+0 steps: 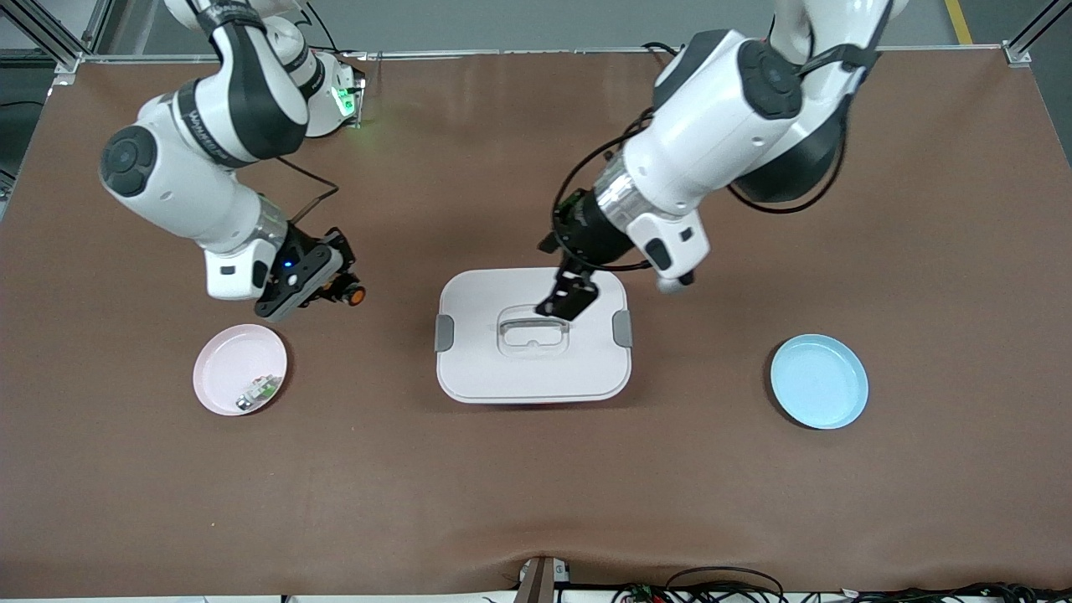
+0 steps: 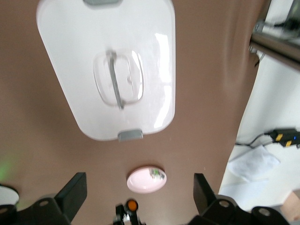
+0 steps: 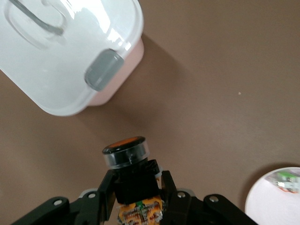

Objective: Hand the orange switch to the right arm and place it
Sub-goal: 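Carry the switch to the pink plate while the left arm withdraws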

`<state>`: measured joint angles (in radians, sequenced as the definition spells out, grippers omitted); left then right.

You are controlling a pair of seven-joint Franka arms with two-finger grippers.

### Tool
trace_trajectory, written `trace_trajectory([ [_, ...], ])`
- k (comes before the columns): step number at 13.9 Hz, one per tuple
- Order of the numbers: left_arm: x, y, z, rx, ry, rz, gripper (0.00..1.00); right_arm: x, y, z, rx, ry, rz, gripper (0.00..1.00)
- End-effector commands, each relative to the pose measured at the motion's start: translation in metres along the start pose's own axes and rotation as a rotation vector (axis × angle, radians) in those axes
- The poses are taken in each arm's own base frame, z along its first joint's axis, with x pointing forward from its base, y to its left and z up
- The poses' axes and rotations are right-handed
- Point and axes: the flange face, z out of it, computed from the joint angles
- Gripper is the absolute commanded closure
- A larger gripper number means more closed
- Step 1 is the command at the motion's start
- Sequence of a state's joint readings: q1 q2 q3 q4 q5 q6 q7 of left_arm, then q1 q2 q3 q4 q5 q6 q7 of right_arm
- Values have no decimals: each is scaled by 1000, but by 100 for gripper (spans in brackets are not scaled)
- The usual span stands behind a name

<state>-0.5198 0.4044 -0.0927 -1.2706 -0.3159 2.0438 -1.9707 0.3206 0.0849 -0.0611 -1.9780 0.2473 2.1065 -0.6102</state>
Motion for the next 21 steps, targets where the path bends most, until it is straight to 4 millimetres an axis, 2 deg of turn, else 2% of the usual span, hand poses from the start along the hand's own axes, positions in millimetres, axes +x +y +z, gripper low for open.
trace_trajectory([
  [1, 30, 0, -40, 8, 112, 3, 0, -11, 25, 4, -32, -47, -90, 100],
  [3, 66, 9, -79, 9, 151, 13, 0, -24, 48, 8, -45, -69, -130, 100],
  [6, 137, 8, -136, 138, 199, 168, 0, -45, 85, 14, -52, -85, -198, 100],
  [8, 184, 8, -161, 198, 206, 231, 0, -52, 101, 19, -63, -84, -254, 100],
  [12, 250, -2, -178, 352, 221, 362, 0, -79, 142, 39, -94, -91, -337, 100],
  [16, 288, -12, -185, 418, 254, 462, 0, -108, 185, 65, -117, -91, -421, 100],
  [18, 298, -20, -186, 448, 267, 503, 0, -129, 210, 80, -129, -91, -461, 100],
  [19, 309, -20, -189, 453, 274, 499, 0, -138, 219, 87, -132, -90, -468, 100],
  [21, 332, -21, -201, 456, 268, 528, 0, -150, 230, 99, -122, -96, -458, 100],
])
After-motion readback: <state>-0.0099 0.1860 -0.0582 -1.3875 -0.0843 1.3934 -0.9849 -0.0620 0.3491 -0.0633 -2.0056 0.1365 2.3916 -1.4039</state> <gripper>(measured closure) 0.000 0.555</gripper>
